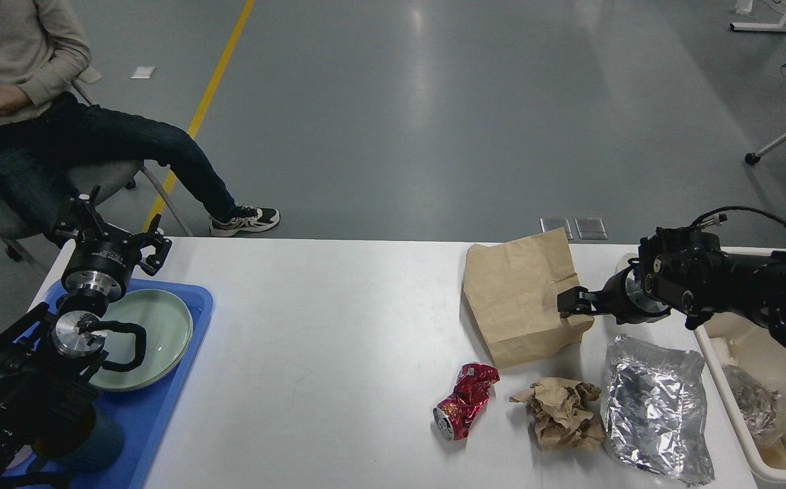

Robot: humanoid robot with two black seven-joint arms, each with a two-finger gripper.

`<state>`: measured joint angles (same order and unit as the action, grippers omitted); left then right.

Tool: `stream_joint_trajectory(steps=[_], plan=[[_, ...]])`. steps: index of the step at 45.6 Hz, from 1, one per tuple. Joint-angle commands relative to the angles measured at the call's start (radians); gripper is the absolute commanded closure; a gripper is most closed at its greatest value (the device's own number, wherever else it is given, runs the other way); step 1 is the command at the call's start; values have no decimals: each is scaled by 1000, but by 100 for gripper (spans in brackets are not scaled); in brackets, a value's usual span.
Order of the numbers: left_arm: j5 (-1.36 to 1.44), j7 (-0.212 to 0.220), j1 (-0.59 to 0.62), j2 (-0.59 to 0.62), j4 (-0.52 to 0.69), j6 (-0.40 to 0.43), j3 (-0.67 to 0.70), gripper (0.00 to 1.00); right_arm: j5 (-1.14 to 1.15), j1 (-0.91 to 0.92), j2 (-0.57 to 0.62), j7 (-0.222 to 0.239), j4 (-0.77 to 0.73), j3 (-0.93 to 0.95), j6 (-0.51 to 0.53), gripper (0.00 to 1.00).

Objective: Tidy desktop
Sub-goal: 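Grasp the brown paper bag with the right gripper and lift it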

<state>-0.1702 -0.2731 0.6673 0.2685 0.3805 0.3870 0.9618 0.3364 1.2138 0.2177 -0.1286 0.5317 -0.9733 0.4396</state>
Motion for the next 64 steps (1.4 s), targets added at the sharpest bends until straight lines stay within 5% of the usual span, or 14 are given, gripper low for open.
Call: stream_joint_trajectory(steps=[1, 11, 20, 36, 44, 64], plan=[[0, 0, 0, 0, 0, 0, 0, 4, -5, -22, -8, 1, 4, 10, -76, 11], [0, 0, 0, 0, 0, 0, 0, 4, -8, -48, -26, -3, 22, 34, -153, 31], [0, 0, 0, 0, 0, 0, 0, 4, -7, -28, -3, -6, 99, 36, -142, 100], [0, 0, 0, 0, 0, 0, 0, 4, -8, 26, 60, -12, 132, 117, -68, 100], [0, 0, 0, 0, 0, 0, 0, 4, -8, 87, 152, -11, 224, 223, 45, 100], [0, 0, 0, 0, 0, 0, 0, 4, -8, 397, 422, -11, 393, 310, 134, 100]])
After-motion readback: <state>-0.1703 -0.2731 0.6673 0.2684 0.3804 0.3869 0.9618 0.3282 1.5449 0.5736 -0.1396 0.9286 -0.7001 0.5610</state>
